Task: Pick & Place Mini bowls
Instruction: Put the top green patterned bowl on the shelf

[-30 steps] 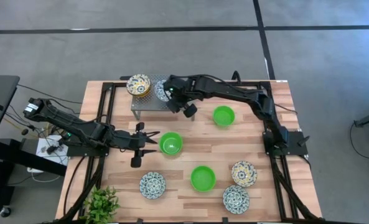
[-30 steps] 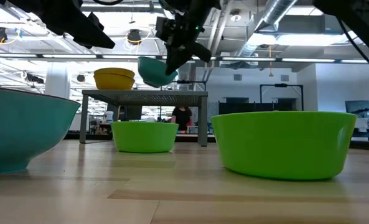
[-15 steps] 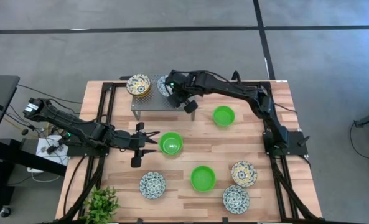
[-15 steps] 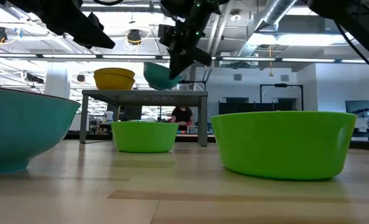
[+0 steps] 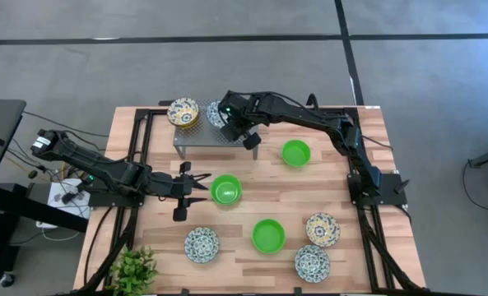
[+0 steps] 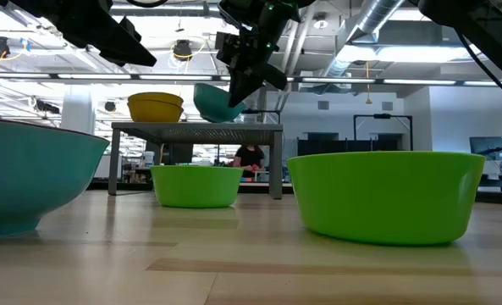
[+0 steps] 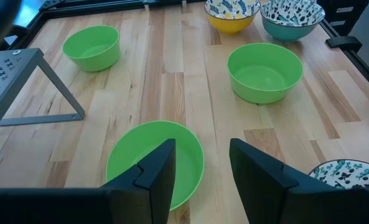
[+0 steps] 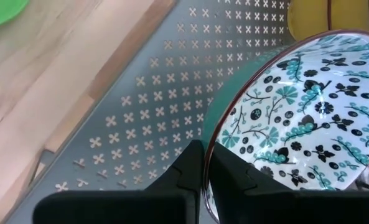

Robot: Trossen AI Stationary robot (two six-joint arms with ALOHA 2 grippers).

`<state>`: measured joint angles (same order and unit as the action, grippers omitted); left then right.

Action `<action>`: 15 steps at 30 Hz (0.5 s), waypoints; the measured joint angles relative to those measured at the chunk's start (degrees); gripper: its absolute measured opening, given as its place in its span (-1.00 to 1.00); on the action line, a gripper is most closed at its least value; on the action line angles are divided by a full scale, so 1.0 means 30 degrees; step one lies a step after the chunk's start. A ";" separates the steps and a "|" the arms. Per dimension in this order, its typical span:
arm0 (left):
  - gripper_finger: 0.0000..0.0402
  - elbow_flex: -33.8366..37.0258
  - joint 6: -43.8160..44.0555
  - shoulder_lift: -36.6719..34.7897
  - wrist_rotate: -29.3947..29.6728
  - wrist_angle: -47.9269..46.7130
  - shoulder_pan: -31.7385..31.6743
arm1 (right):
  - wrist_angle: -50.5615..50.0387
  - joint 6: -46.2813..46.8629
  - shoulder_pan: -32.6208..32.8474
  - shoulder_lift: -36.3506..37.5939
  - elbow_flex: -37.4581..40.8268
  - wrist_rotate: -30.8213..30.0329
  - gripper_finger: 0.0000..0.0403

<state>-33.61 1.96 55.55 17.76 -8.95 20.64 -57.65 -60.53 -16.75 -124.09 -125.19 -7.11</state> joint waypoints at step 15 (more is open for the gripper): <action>-0.24 0.0007 0.0007 0.0000 0.0000 0.0000 0.0000 | -0.0051 0.0497 -0.0087 0.0006 0.0000 0.0525 -0.94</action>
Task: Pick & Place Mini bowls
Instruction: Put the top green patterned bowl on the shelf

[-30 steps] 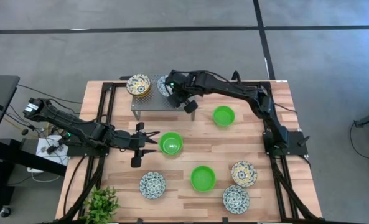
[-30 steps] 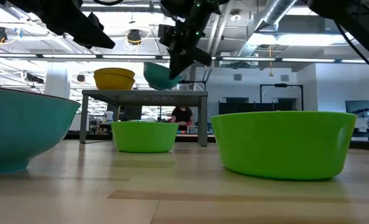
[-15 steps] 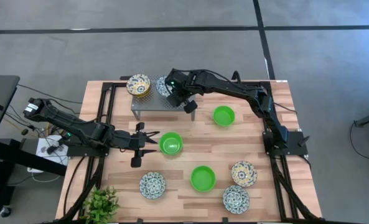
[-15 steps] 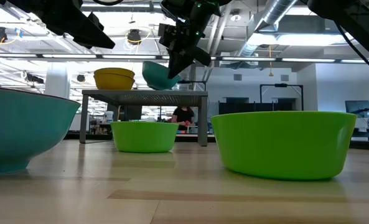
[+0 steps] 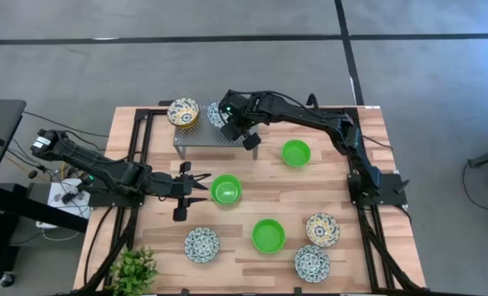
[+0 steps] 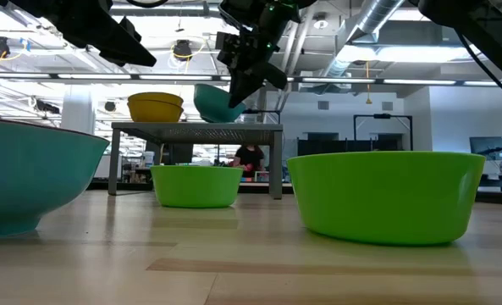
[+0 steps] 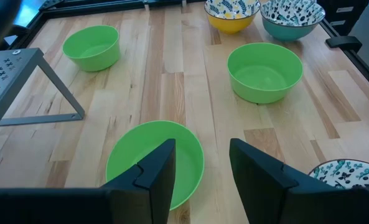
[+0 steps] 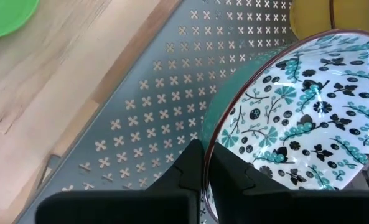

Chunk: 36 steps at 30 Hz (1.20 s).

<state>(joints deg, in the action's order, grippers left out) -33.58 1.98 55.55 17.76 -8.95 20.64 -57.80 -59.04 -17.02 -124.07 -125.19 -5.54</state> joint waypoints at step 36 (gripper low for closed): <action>-0.24 0.0000 0.0007 0.0007 -0.0007 0.0015 -0.0007 | 0.1023 -0.0359 0.0058 -0.0845 0.0007 -0.2654 -0.66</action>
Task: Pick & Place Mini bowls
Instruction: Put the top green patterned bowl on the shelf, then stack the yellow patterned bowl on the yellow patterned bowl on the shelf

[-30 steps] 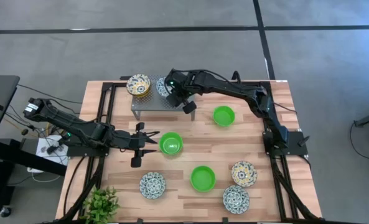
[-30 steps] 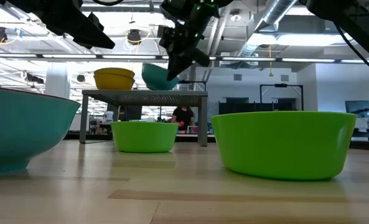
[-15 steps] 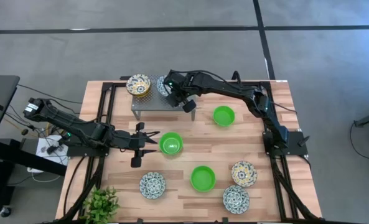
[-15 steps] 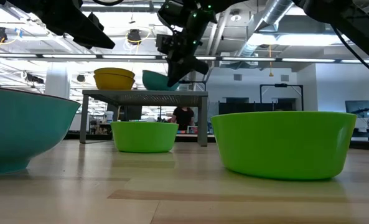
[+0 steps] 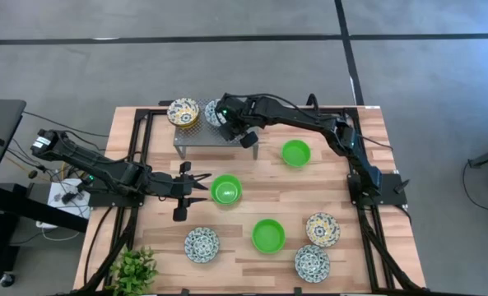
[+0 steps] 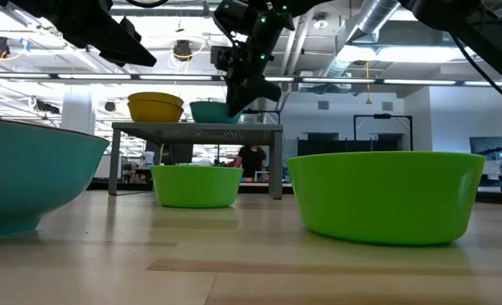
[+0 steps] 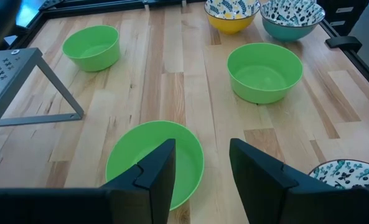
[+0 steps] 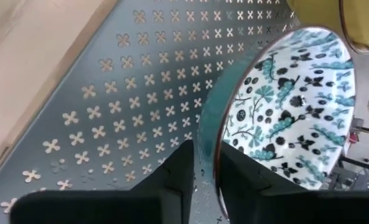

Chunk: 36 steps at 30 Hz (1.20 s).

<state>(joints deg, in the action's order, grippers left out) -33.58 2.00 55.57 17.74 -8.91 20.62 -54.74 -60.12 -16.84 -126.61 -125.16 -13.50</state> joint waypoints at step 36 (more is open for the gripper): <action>-0.24 0.0000 -0.0007 0.0000 0.0058 0.0454 0.0003 | -0.7284 1.0076 0.5692 0.8192 -0.0007 -0.1826 -0.31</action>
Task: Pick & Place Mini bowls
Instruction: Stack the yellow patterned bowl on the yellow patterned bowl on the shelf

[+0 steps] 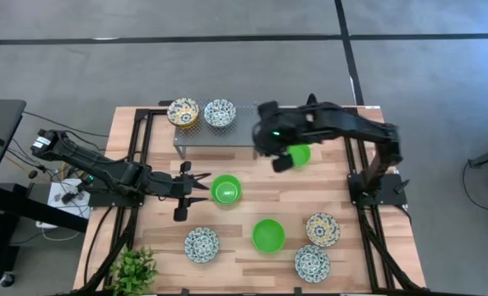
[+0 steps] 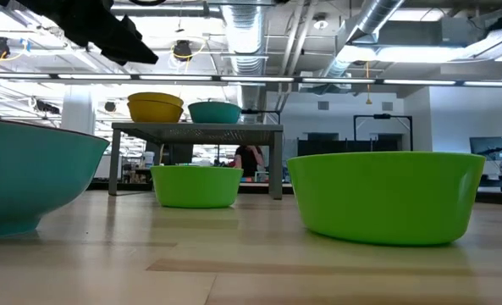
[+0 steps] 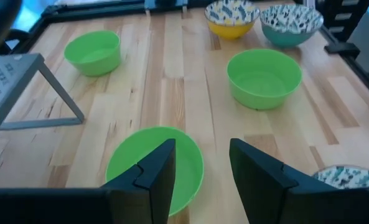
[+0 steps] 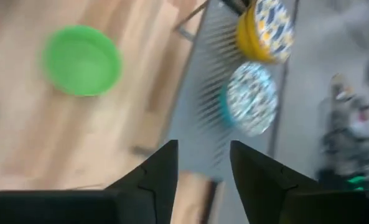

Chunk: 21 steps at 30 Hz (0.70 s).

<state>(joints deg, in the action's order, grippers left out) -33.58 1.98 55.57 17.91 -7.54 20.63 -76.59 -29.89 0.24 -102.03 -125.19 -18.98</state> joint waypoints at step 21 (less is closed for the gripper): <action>-0.24 0.0000 -0.0007 0.0000 0.0019 0.1695 -0.0003 | -0.4439 1.0743 0.5945 0.2531 0.4844 0.2204 -0.37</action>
<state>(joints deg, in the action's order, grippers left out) -33.58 1.96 55.57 17.97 -2.46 20.62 -89.90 2.34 18.07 -94.44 -110.65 -12.37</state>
